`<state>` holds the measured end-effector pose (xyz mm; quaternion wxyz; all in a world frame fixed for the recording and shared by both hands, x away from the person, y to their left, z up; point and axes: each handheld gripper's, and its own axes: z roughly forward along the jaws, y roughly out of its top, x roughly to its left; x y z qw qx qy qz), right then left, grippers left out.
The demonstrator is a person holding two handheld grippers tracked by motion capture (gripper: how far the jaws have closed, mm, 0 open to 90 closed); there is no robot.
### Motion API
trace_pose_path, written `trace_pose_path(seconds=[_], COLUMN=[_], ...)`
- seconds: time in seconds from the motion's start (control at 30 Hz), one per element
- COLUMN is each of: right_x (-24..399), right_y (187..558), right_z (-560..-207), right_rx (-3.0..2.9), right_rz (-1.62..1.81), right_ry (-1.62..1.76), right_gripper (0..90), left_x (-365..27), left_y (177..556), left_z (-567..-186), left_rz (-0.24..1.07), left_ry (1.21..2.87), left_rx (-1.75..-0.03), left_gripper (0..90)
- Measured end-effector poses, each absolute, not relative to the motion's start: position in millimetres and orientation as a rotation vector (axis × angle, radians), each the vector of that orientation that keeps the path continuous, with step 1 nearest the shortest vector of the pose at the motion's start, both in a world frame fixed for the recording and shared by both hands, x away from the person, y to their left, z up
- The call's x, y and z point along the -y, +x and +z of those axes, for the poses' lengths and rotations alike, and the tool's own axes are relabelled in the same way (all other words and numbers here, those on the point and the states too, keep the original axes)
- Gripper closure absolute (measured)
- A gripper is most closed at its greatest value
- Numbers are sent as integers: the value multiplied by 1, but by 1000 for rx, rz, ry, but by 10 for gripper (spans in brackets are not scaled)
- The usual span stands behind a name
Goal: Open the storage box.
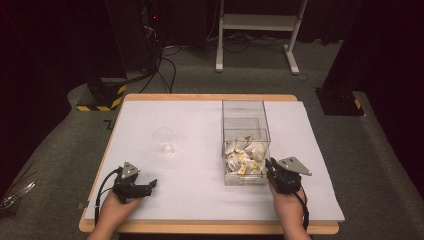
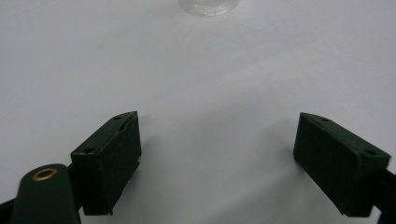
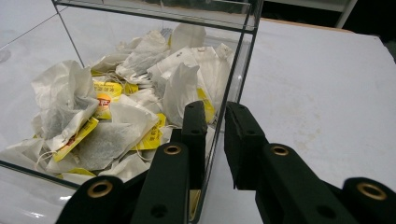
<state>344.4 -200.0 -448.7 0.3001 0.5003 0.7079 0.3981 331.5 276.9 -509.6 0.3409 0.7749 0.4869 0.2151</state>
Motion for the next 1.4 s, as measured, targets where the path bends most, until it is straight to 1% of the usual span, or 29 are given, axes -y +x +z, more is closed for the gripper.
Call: trace_pose_path(seconds=[0.97,1.1,1.3,1.4], right_x=[203,205,207,208], right_y=[317,319,322,325], right_z=[-450,-449,-441,-435], right_rx=[-1890,-1898,-1889,-1884], right_rz=[1072,1076,1126,1141], right_ry=[1298,1297,1303,1287], right_gripper=[773,747,648,624], left_x=[-276,-276,-276,-276], left_y=[331,331,331,331], left_z=[-510,-510,-510,-510], left_rz=[568,571,568,568], left_ry=[2016,2017,2018,2018], left_rx=[-1267,-1266,-1267,-1267], left_gripper=[155,156,156,156])
